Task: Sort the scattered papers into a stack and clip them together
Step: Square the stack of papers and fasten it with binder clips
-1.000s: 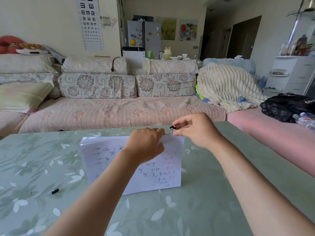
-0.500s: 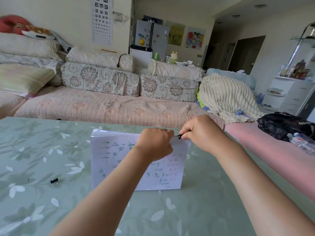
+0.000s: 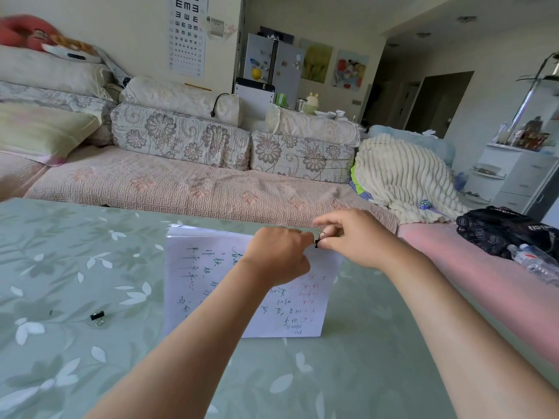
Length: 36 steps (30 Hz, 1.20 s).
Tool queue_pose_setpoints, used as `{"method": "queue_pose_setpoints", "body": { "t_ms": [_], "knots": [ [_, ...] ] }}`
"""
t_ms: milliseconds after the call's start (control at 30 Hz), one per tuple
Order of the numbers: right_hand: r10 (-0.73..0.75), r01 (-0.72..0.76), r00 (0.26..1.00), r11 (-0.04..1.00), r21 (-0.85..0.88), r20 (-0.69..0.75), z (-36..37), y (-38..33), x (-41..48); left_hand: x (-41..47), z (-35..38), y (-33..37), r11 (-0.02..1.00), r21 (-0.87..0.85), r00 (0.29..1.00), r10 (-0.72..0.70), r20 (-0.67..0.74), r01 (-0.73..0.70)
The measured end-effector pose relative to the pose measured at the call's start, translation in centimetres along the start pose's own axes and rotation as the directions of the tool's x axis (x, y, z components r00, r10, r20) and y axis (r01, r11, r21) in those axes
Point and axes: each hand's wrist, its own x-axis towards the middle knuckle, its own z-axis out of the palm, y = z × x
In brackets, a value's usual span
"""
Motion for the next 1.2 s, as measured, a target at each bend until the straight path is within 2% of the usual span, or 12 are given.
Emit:
{"method": "queue_pose_setpoints", "body": {
  "t_ms": [100,200,333,500,867,967,1033,1100,1200],
  "knots": [
    [-0.001,-0.003,1.000,0.978,0.207,0.020,0.6,1.6,-0.3,0.0,0.0,-0.2,0.999,-0.033,1.000,0.006,-0.011,-0.006],
    [-0.022,0.032,0.999,0.956,0.293,-0.035,1.1,2.1,-0.5,0.0,0.0,-0.2,0.998,-0.060,1.000,-0.004,-0.016,0.003],
    [-0.025,0.050,0.996,0.958,0.284,-0.091,1.5,2.5,-0.1,-0.3,0.0,0.1,0.999,-0.046,0.998,-0.011,-0.061,0.009],
    [-0.063,0.086,0.992,0.972,0.217,-0.114,1.6,3.0,0.1,-0.3,0.0,0.2,0.998,-0.057,0.998,-0.027,-0.048,0.025],
    [-0.042,0.063,0.994,0.976,0.207,-0.104,1.9,4.3,-0.5,-0.3,-0.2,0.9,0.998,-0.057,0.999,-0.022,-0.031,0.020],
    [-0.030,0.055,0.997,0.941,0.334,-0.078,1.7,4.0,-0.6,-0.3,-0.3,0.6,0.998,-0.060,1.000,-0.010,-0.025,0.009],
    [-0.043,0.105,0.987,0.898,0.427,-0.154,2.0,3.9,-0.7,-0.2,-0.3,0.5,0.998,-0.062,1.000,-0.013,-0.019,0.012],
    [-0.061,0.155,0.970,0.899,0.409,-0.234,2.4,4.1,-0.5,-0.2,-0.2,0.5,0.998,-0.059,1.000,-0.015,-0.018,0.014],
    [-0.031,0.111,0.978,0.913,0.392,-0.204,2.4,4.0,-0.6,-0.3,-0.1,0.6,0.999,-0.053,0.999,-0.008,-0.039,0.006]
  ]
}}
